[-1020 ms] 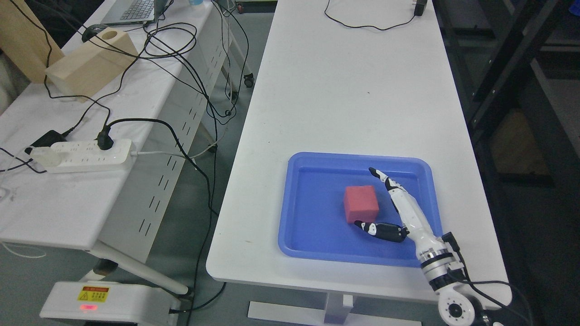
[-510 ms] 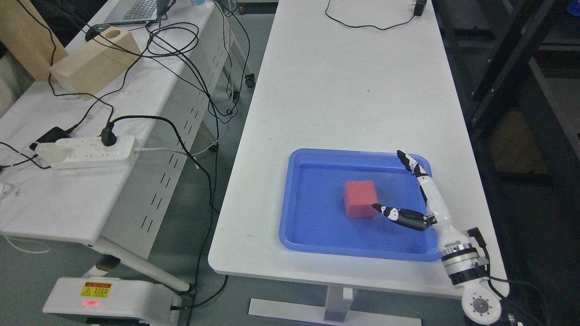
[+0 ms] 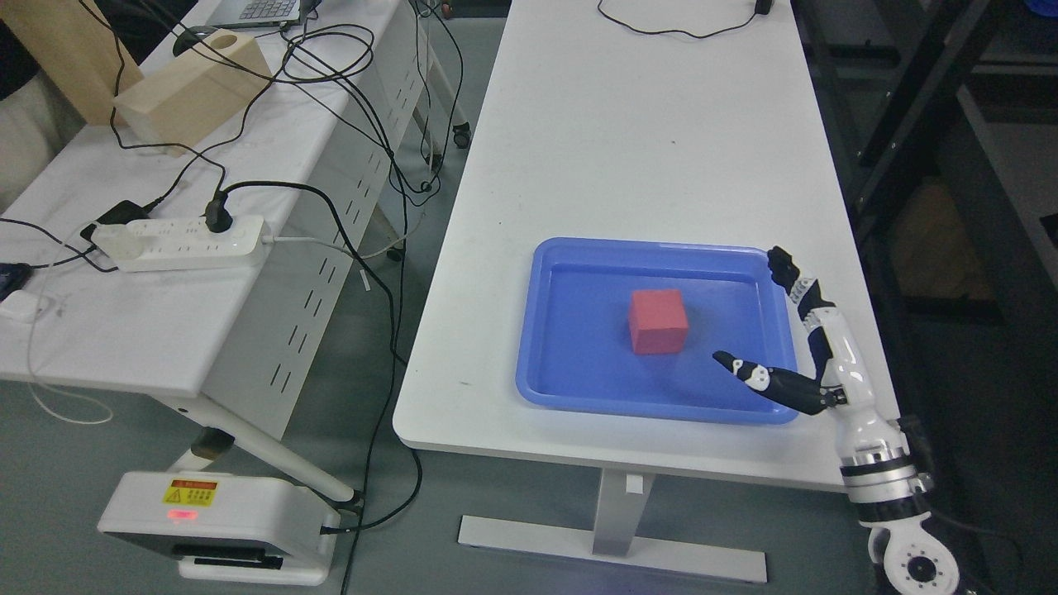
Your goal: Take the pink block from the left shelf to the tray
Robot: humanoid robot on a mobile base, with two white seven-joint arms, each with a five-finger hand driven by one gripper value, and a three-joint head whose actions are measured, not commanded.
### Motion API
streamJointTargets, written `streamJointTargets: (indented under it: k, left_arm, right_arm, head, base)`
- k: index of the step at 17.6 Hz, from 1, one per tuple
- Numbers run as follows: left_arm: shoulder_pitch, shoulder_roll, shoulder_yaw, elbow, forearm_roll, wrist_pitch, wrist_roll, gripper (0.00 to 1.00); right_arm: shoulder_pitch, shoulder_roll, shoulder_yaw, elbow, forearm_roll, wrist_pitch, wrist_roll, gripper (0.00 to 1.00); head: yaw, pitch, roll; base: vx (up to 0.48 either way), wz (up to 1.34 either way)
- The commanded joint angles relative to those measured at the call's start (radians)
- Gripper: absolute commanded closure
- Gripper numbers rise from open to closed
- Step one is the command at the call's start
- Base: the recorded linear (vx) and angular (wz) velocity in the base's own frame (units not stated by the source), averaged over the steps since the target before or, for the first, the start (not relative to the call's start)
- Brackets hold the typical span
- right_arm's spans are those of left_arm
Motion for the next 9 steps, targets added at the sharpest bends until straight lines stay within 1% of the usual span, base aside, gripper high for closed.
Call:
streamJointTargets:
  k: [1, 3, 6, 7, 9]
  left_arm:
    - [-0.029, 0.017, 0.000, -0.017, 0.000, 0.000, 0.001, 0.00]
    - [-0.029, 0.017, 0.000, -0.017, 0.000, 0.000, 0.001, 0.00]
    - [-0.029, 0.017, 0.000, -0.017, 0.000, 0.000, 0.001, 0.00]
    - [-0.029, 0.017, 0.000, -0.017, 0.000, 0.000, 0.001, 0.00]
    - [-0.029, 0.017, 0.000, -0.017, 0.000, 0.000, 0.001, 0.00]
  right_arm:
    - [0.000, -0.017, -0.048, 0.000, -0.333, 0.000, -0.077, 0.01]
    - [0.000, -0.017, -0.047, 0.000, -0.322, 0.037, -0.075, 0.01]
    - [0.001, -0.017, -0.048, 0.000, -0.319, 0.198, -0.052, 0.01]
    - [0.001, -0.017, -0.048, 0.001, -0.316, 0.221, -0.028, 0.01]
    - [0.003, -0.017, -0.048, 0.003, -0.262, 0.272, 0.012, 0.01]
  head:
    - [0.0000, 0.000, 0.000]
    - [0.0000, 0.000, 0.000]
    - [0.0000, 0.000, 0.000]
    - [0.0000, 0.000, 0.000]
    - [0.0000, 0.000, 0.000]
  base:
    - [-0.139, 0.00]
    - [-0.158, 0.00]
    - [-0.152, 0.00]
    - [-0.151, 0.00]
    - [-0.141, 0.00]
